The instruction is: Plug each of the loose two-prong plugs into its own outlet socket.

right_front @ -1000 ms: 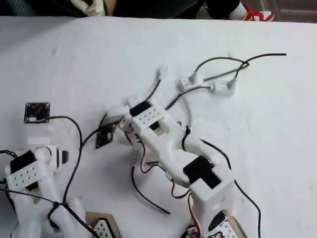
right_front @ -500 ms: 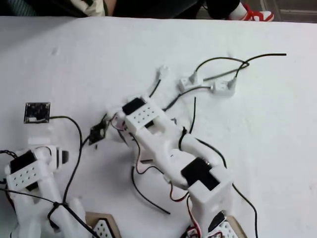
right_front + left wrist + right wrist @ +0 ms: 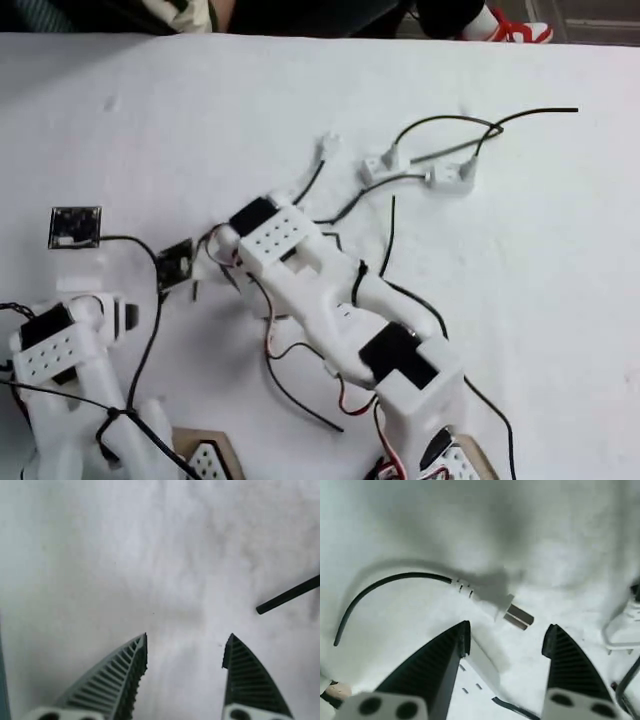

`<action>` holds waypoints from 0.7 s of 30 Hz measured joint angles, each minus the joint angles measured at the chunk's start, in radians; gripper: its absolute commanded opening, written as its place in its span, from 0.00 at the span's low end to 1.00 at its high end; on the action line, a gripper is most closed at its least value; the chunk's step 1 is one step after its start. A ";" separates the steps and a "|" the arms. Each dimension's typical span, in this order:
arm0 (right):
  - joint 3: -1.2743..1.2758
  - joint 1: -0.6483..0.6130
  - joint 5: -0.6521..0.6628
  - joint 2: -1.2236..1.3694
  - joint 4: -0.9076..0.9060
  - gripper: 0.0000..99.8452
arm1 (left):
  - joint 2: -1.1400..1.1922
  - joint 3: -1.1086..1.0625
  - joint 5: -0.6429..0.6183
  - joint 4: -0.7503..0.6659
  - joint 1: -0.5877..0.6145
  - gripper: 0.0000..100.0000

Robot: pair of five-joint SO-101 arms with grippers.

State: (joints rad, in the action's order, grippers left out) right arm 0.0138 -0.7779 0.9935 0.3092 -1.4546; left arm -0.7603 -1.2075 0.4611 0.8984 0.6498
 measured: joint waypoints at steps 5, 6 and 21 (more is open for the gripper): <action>-0.005 -0.012 0.017 0.086 0.032 0.24 | 0.000 0.000 0.000 0.000 0.000 0.25; -0.005 -0.014 0.029 0.110 0.032 0.24 | 0.000 0.000 0.000 0.000 0.000 0.25; -0.029 0.091 0.124 0.129 -0.106 0.02 | 0.000 0.000 0.000 0.000 0.000 0.25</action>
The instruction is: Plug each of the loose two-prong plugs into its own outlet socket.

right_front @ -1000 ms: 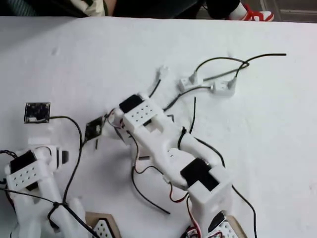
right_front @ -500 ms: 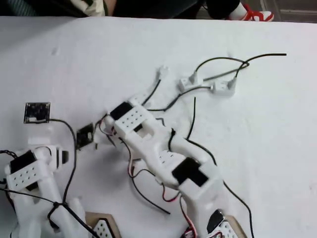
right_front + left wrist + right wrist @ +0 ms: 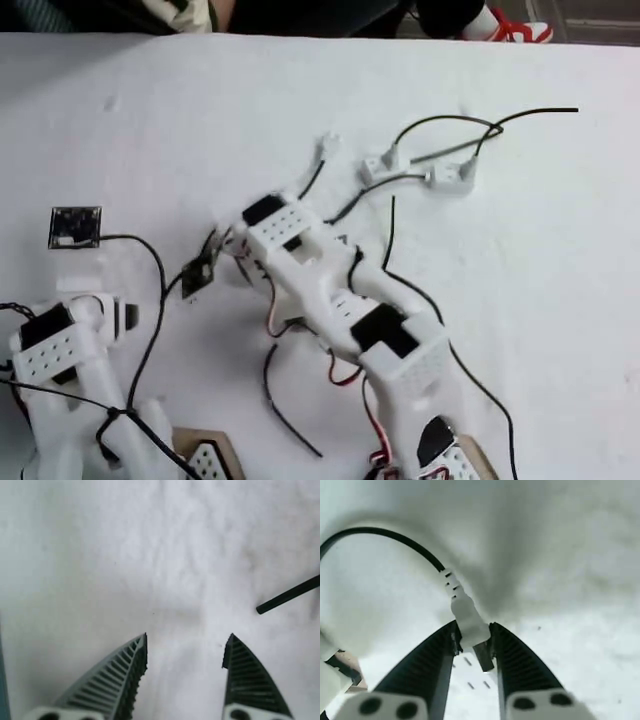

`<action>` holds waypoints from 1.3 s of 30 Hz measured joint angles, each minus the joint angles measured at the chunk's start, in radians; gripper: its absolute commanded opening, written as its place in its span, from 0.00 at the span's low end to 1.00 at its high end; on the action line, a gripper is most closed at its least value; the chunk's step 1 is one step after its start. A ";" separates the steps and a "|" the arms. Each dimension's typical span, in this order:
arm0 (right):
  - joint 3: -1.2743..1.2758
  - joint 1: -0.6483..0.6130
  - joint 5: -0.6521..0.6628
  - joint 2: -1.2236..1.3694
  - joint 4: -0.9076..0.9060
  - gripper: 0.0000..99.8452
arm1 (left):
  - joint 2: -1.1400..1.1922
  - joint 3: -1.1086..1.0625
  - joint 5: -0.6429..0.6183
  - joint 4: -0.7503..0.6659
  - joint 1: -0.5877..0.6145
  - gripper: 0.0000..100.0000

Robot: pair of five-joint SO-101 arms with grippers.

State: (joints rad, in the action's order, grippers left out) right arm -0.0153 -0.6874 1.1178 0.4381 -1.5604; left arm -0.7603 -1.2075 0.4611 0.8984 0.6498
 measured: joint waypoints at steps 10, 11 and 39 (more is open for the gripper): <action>0.002 0.187 -0.077 -0.278 -0.075 0.02 | 0.000 0.000 0.000 0.000 0.000 0.25; 0.002 0.222 -0.107 -0.304 -0.075 0.02 | 0.000 0.000 0.000 0.000 0.000 0.25; 0.313 0.698 -0.545 -0.405 0.101 0.19 | 0.000 0.000 0.000 0.000 0.000 0.25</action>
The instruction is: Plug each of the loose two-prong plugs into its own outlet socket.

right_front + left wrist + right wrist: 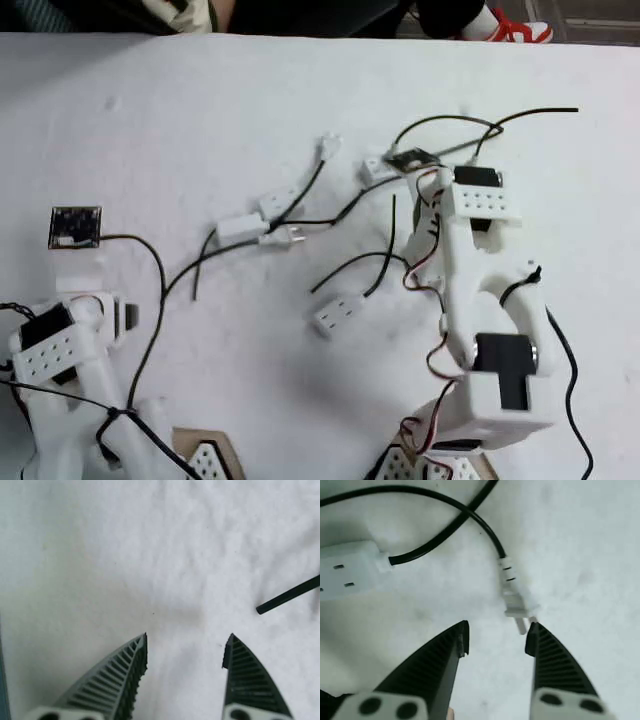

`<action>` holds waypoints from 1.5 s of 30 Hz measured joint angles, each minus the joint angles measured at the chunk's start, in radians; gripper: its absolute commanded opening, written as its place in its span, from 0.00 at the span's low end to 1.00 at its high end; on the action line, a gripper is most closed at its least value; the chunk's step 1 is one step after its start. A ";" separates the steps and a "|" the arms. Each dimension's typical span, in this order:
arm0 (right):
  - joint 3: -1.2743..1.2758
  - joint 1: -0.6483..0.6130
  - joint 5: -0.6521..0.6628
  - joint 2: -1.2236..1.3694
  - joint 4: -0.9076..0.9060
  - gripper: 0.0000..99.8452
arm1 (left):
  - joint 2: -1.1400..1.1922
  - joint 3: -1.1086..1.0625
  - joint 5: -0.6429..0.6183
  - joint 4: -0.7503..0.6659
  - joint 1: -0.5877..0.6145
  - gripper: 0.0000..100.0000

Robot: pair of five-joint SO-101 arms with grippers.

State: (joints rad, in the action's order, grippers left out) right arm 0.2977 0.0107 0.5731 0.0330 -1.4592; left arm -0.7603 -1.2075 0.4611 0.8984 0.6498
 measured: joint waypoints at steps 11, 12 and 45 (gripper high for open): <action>-0.044 -0.037 0.316 -0.014 -0.003 0.19 | 0.000 0.000 0.000 0.000 0.000 0.25; -0.060 -0.037 0.334 0.012 -0.003 0.19 | 0.000 0.000 0.000 0.000 0.000 0.25; -0.534 0.055 0.359 0.624 -0.241 0.02 | 0.000 0.000 0.000 0.000 0.000 0.25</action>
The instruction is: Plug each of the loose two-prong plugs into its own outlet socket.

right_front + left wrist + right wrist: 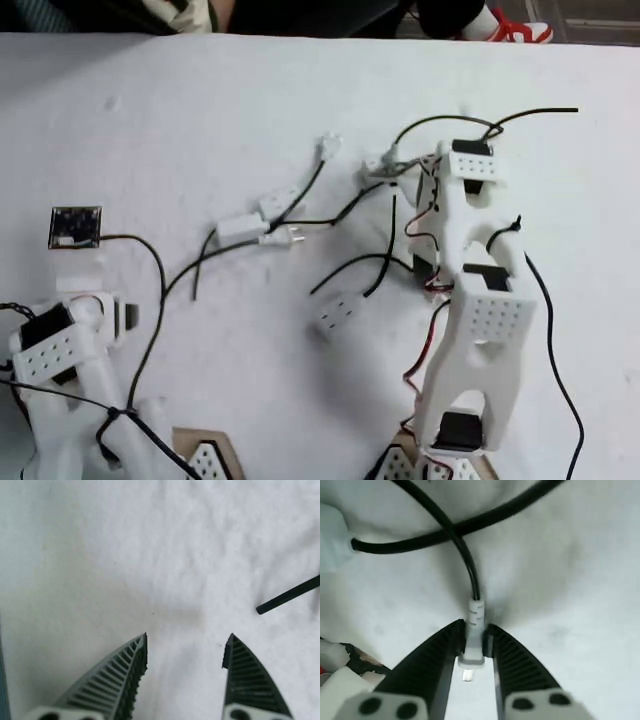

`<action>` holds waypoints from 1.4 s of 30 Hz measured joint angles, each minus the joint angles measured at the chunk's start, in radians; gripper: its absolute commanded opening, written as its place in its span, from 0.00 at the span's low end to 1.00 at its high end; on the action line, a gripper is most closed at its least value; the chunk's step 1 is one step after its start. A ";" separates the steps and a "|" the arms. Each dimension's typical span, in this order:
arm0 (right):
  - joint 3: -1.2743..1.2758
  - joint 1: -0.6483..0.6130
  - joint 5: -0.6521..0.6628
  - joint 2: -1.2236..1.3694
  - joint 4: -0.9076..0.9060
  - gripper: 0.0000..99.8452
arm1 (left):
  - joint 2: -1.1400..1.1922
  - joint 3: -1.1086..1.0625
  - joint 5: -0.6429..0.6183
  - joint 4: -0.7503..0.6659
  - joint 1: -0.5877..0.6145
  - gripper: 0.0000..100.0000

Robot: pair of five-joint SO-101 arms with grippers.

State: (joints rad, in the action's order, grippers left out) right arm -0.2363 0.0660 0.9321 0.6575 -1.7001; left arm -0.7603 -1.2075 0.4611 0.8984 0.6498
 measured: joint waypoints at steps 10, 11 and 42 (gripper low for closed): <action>0.132 -0.023 0.000 -0.304 0.002 0.02 | 0.000 0.000 0.000 0.000 0.000 0.25; 0.133 -0.031 0.003 -0.322 0.009 0.02 | 0.000 0.000 0.000 0.000 0.000 0.25; 0.255 -0.222 -0.015 -0.324 0.000 0.02 | 0.000 0.000 0.000 0.000 0.000 0.25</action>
State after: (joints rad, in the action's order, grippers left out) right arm 0.0184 -0.1565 0.9168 0.3337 -1.7001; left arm -0.7603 -1.2075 0.4611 0.8984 0.6498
